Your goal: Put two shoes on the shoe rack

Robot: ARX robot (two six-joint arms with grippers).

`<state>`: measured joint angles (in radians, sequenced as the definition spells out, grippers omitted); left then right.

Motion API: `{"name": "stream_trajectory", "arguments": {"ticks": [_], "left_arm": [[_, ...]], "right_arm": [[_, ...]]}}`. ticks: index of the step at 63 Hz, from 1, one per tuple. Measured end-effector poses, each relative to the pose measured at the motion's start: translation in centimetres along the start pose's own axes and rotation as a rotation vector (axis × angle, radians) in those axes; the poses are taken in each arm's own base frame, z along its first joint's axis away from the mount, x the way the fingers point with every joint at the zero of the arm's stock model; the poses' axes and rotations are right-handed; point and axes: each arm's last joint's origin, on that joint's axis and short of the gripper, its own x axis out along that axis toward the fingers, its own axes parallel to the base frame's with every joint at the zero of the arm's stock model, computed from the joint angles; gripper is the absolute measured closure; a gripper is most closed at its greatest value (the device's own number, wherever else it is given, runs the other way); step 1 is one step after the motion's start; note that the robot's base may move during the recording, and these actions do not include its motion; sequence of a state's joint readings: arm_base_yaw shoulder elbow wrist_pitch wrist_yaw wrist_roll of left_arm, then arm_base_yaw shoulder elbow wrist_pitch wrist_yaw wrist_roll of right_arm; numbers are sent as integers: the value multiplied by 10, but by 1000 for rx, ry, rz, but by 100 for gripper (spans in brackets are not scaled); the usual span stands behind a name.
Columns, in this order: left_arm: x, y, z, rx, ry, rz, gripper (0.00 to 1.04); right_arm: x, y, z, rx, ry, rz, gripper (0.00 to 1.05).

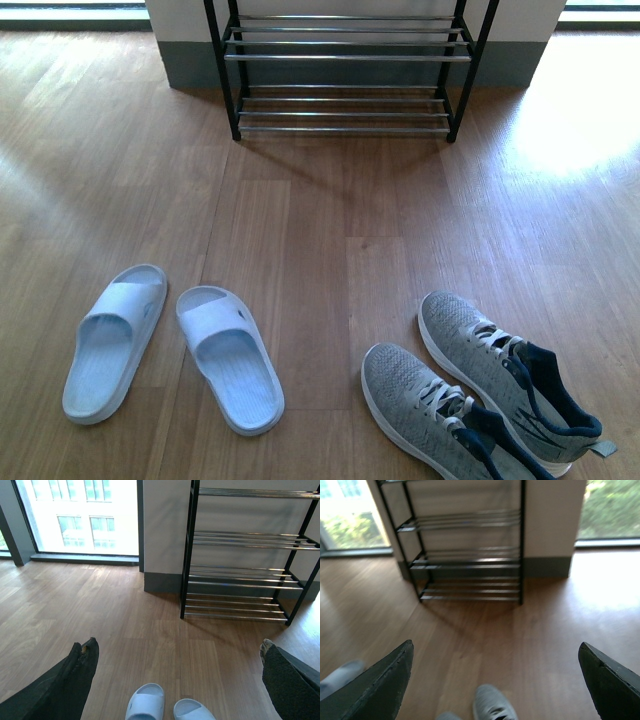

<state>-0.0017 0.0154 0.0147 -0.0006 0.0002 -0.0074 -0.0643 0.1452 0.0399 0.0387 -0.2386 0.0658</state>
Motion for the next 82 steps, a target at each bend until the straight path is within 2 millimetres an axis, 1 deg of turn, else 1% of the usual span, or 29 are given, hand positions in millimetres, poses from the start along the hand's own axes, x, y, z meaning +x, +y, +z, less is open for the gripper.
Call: {"name": "stream_trajectory", "arguments": {"ticks": [2,3,5,6,9,10,13,14,15,16,18,19,21,24,26,27,29,32,34,35,38,42,54,61,68,75,82], "left_arm": [[0,0,0,0,0,0,9],[0,0,0,0,0,0,9],[0,0,0,0,0,0,9],[0,0,0,0,0,0,9],[0,0,0,0,0,0,9],[0,0,0,0,0,0,9],[0,0,0,0,0,0,9],[0,0,0,0,0,0,9],[0,0,0,0,0,0,9],[0,0,0,0,0,0,9],[0,0,0,0,0,0,9],[0,0,0,0,0,0,9],[0,0,0,0,0,0,9],[0,0,0,0,0,0,9],[0,0,0,0,0,0,9],[0,0,0,0,0,0,9],[0,0,0,0,0,0,9],[0,0,0,0,0,0,9],[0,0,0,0,0,0,9],[0,0,0,0,0,0,9],[0,0,0,0,0,0,9],[0,0,0,0,0,0,9],[0,0,0,0,0,0,9],[0,0,0,0,0,0,9],[0,0,0,0,0,0,9],[0,0,0,0,0,0,9],[0,0,0,0,0,0,9]], "right_arm": [[8,-1,-1,22,40,39,9],[10,-1,-1,26,50,43,9],[23,-4,-2,44,83,44,9],[24,-4,-2,45,86,44,9],[46,-9,-1,56,130,34,9],[56,-11,-1,61,152,28,9],[75,-16,-4,70,194,24,9],[82,-18,-7,70,214,23,9],[93,-21,-12,72,247,21,9],[97,-22,-15,72,263,20,9],[113,-27,-30,70,332,18,9],[116,-28,-35,71,350,18,9],[128,-32,-53,71,425,15,9],[138,-37,-72,71,494,9,9],[146,-41,-91,63,559,1,9],[149,-42,-96,63,574,-4,9],[156,-47,-114,52,627,-16,9],[169,-56,-146,25,721,-25,9],[173,-61,-162,6,761,-36,9],[175,-64,-172,-3,790,-35,9],[180,-72,-193,-30,844,-46,9],[183,-78,-207,-41,877,-48,9],[190,-95,-231,-76,938,-51,9],[186,-97,-247,-87,989,-26,9],[184,-102,-265,-92,1028,-48,9],[182,-104,-274,-84,1043,-53,9],[185,-105,-277,-81,1037,-42,9]]}}
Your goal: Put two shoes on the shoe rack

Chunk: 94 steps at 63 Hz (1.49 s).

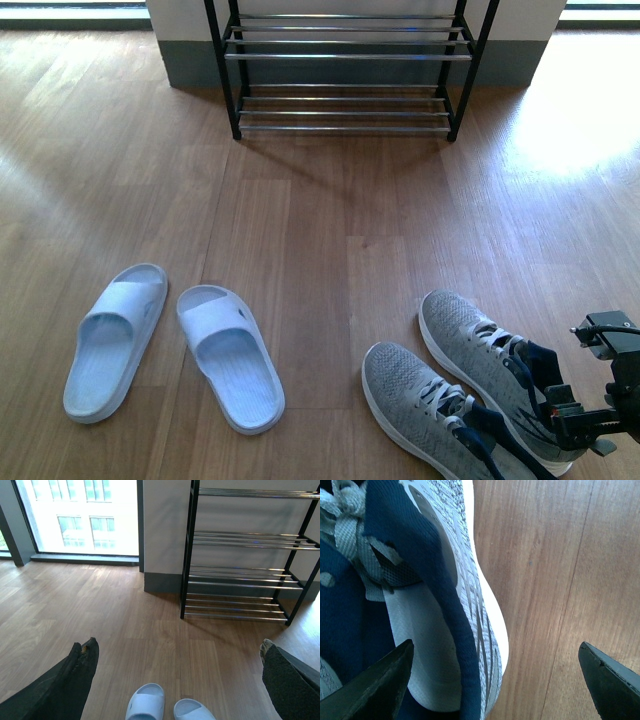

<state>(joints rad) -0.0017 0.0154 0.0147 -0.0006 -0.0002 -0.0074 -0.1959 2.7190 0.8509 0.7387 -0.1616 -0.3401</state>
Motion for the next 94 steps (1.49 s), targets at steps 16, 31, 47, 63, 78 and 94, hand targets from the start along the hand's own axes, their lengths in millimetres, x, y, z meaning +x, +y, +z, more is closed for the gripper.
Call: {"name": "stream_trajectory", "arguments": {"ticks": [16,31,47,63,78,94], "left_arm": [[0,0,0,0,0,0,9],[0,0,0,0,0,0,9],[0,0,0,0,0,0,9],[0,0,0,0,0,0,9],[0,0,0,0,0,0,9],[0,0,0,0,0,0,9]], "right_arm": [[10,4,2,3,-23,8,27],[10,-2,-1,18,-26,56,72],[7,-4,-2,33,-38,57,103],[-35,-1,8,150,-156,-9,103],[-118,6,28,302,-289,6,103],[-226,15,25,413,-425,101,103]]}}
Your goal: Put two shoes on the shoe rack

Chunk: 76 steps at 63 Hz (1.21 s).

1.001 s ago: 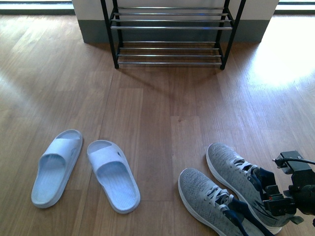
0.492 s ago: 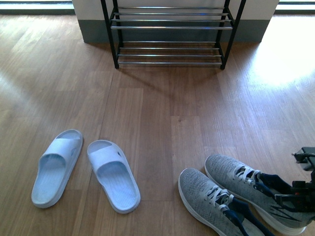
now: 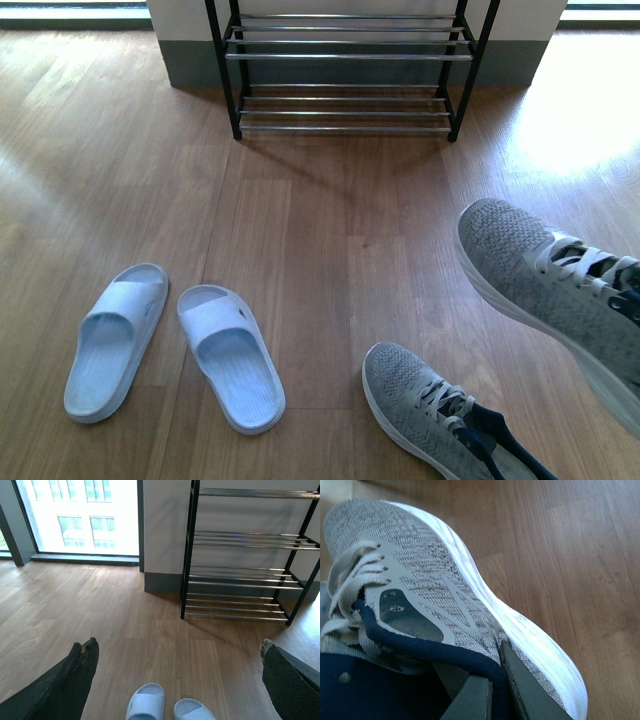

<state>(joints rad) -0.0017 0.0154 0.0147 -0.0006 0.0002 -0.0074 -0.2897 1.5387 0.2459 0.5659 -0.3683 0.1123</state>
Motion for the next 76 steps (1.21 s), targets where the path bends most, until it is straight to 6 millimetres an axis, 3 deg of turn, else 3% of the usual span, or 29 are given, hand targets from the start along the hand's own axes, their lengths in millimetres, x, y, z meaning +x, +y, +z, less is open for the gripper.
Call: {"name": "stream_trajectory", "arguments": {"ticks": [9,25,76], "left_arm": [[0,0,0,0,0,0,9],[0,0,0,0,0,0,9],[0,0,0,0,0,3,9]], "right_arm": [[-19,8,22,-5,-233,42,103],[-19,6,19,127,-411,-40,103],[-19,8,18,132,-459,5,103]]}}
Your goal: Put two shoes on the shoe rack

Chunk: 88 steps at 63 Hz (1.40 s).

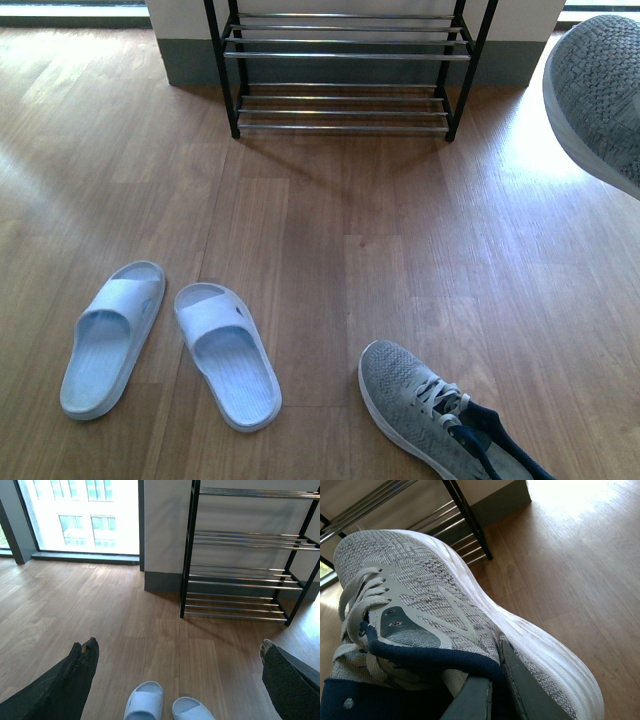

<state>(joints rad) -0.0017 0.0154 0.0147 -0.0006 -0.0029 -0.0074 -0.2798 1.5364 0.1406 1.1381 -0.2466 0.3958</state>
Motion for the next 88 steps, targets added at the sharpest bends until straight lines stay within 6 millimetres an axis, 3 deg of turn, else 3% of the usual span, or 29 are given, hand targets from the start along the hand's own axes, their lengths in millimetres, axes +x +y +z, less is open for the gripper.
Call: {"name": "stream_trajectory", "arguments": {"ticks": [59,65,70,78,88], "left_arm": [[0,0,0,-3,2,3,9],[4,-5,-2,-95,280,242,9],[20,-17,-6,-152,408,363,9],[64,-46,-33,-383,584,307,9],[137,-80,-111,-493,838,286,9]], "right_arm": [[0,-1,-1,2,0,-10,103],[0,-1,-1,2,-1,-13,103],[0,-1,0,2,-2,-15,103],[0,-1,-1,2,-1,-11,103],[0,-1,-1,2,-1,-12,103]]}}
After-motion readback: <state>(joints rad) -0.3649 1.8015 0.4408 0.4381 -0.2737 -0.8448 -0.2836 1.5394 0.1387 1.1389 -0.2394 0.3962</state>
